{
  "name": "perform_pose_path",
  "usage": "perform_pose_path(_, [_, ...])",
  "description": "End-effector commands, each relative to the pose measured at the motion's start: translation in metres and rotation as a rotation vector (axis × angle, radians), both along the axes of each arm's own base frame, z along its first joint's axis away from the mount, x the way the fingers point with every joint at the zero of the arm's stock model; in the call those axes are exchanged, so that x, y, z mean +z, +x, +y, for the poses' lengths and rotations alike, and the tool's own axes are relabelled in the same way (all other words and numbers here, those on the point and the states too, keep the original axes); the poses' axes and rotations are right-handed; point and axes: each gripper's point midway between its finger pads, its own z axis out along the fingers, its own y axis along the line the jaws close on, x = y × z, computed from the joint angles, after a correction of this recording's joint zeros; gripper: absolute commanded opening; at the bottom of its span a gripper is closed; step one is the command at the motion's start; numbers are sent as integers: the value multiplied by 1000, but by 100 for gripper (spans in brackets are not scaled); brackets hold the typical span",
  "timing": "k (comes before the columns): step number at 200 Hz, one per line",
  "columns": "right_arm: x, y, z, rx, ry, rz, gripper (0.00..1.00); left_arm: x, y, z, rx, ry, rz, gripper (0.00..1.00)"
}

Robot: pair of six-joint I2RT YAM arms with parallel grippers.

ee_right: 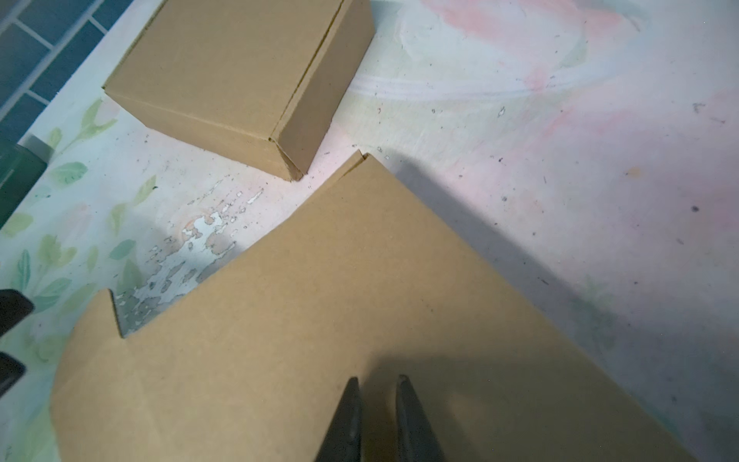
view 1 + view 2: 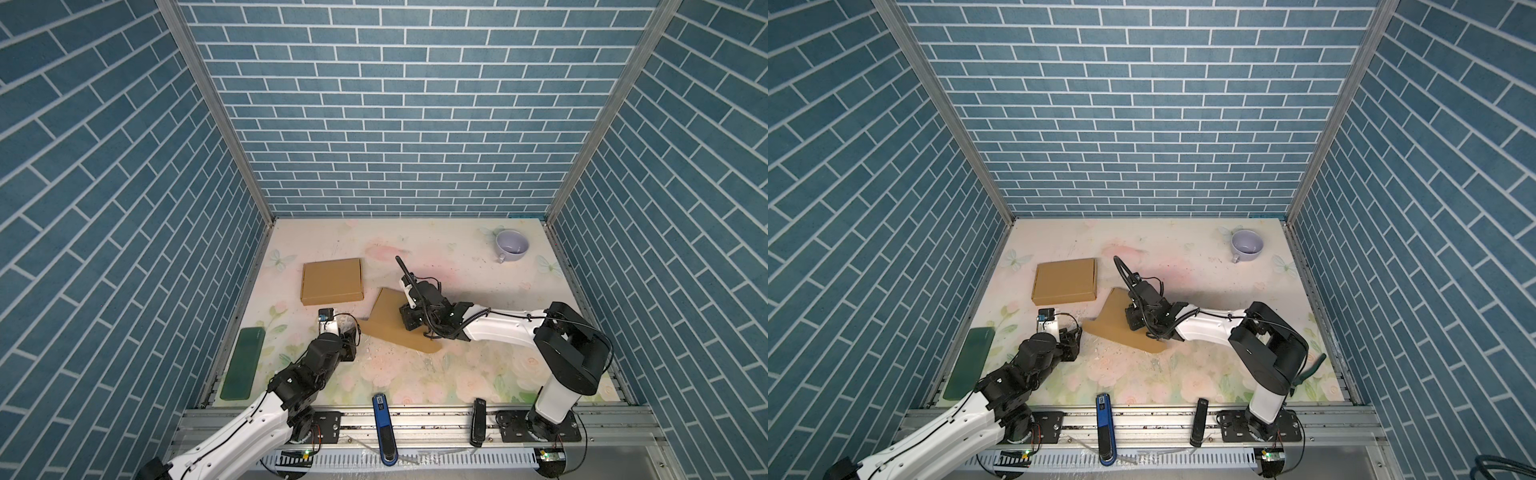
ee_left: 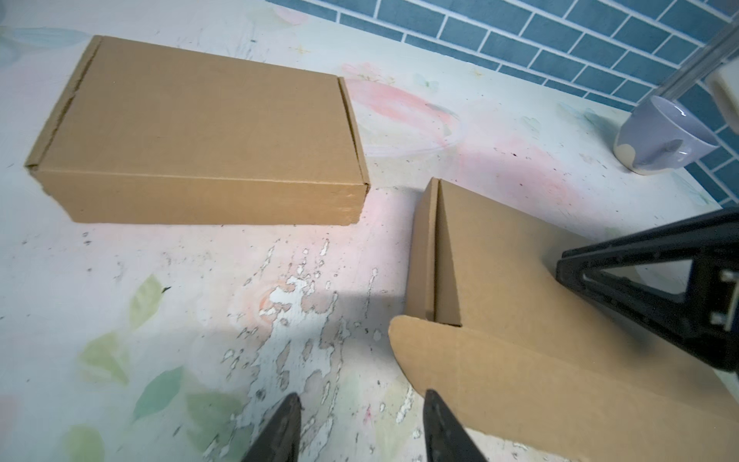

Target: Fold the paper box

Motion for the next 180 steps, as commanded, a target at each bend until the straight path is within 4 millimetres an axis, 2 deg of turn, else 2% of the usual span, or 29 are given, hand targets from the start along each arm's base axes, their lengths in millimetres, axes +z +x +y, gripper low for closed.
perform_pose_path(1, [-30,-11,-10,1,-64,86,17,5,-1,10,51,32,23,52])
perform_pose_path(24, [-35,-9,-14,-11,-73,115,17,18,10,-3,7,44,-6,56])
perform_pose_path(46, [-48,-7,-24,-35,-111,165,17,13,21,-21,-58,88,18,58])
perform_pose_path(64, [-49,-8,-28,-31,-134,167,18,6,30,-37,-115,115,43,59])
perform_pose_path(81, [-33,-7,-32,-38,-116,135,23,1,38,-52,-165,133,65,59])
perform_pose_path(100, [-5,-6,-38,-52,-86,86,27,-1,46,-59,-188,145,77,59])
perform_pose_path(135, [39,-10,-60,-84,-78,20,31,7,62,-68,-240,103,112,57])
perform_pose_path(161, [54,-14,-77,-105,-93,4,33,11,70,-78,-333,99,188,54])
perform_pose_path(180, [58,-17,-89,-121,-98,0,34,10,73,-83,-408,84,263,50])
